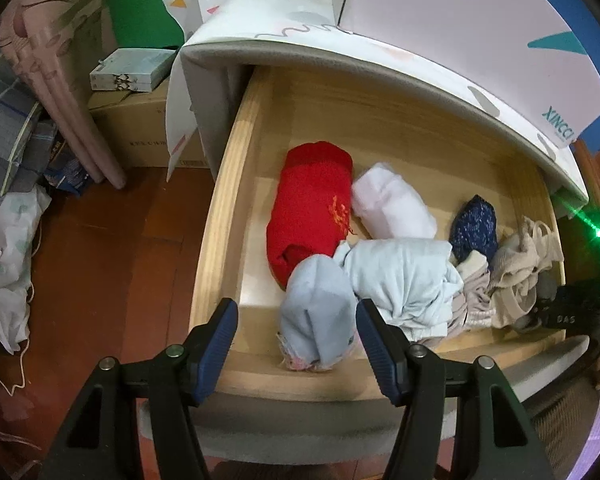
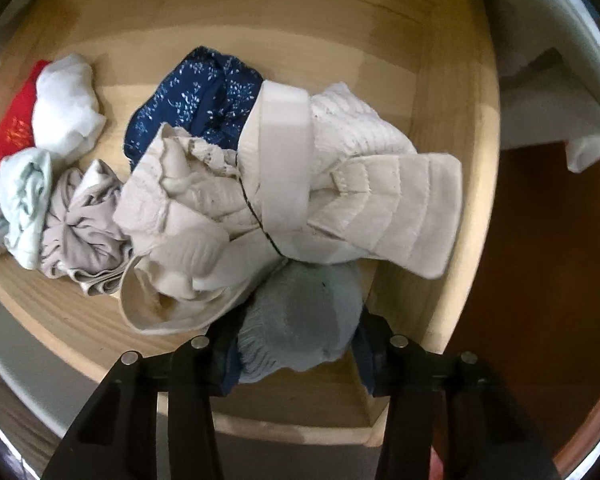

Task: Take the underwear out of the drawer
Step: 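Reach into the drawer and grasp the grey sock with the right gripper, then close the left gripper on the pale grey rolled garment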

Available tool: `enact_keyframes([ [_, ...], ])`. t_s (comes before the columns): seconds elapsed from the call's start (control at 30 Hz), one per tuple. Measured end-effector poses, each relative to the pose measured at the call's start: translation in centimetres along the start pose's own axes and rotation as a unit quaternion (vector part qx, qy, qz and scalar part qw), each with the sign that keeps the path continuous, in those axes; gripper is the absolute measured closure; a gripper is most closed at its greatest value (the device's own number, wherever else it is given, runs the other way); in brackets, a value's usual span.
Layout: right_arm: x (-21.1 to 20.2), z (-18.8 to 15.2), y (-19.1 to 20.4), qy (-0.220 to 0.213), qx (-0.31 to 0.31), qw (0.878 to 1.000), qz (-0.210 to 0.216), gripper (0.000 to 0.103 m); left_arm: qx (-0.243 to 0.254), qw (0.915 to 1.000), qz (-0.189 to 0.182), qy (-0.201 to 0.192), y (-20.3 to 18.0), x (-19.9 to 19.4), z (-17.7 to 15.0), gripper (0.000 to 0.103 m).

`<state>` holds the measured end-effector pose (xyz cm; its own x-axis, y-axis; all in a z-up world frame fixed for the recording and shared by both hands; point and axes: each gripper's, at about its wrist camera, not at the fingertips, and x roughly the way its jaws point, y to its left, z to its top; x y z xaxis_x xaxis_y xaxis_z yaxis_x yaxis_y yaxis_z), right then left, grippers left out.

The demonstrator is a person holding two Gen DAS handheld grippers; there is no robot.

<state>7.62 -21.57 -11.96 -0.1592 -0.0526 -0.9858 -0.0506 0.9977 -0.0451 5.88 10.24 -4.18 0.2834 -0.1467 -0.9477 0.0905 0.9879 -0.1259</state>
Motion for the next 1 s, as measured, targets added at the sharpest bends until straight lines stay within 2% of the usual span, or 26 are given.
enact_keyframes([
  [0.13, -1.2, -1.1, -0.9, -0.01, 0.024, 0.999, 0.031, 0.061, -0.005, 0.9996, -0.015, 0.021, 0.2, 0.0, 0.8, 0.04],
  [0.27, -2.5, -3.2, -1.0, -0.029, 0.032, 0.999, 0.032, 0.061, 0.004, 0.9977, -0.028, 0.061, -0.4, 0.7, 1.8, 0.04],
  [0.37, -2.8, -4.8, -0.6, -0.039, 0.042, 0.998, 0.036, 0.061, 0.01, 0.9962, -0.028, 0.082, -1.0, 1.3, 2.1, 0.04],
  [0.53, -2.7, -5.4, -1.4, -0.04, 0.061, 0.996, 0.054, 0.061, 0.009, 0.9929, -0.014, 0.118, -1.8, 3.4, 2.4, 0.04],
  [0.67, -3.1, -6.4, -1.4, -0.046, 0.047, 0.997, 0.04, 0.061, -0.001, 0.9899, -0.014, 0.141, -2.1, 4.9, 2.3, 0.04],
  [0.73, -2.4, -4.7, -0.7, -0.045, 0.042, 0.997, 0.036, 0.061, -0.002, 0.9897, -0.012, 0.143, -2.2, 5.4, 2.3, 0.04],
  [1.0, -2.0, -5.0, -0.5, -0.039, 0.058, 0.996, 0.057, 0.061, -0.028, 0.9913, -0.019, 0.127, -1.4, 6.3, 2.4, 0.041],
])
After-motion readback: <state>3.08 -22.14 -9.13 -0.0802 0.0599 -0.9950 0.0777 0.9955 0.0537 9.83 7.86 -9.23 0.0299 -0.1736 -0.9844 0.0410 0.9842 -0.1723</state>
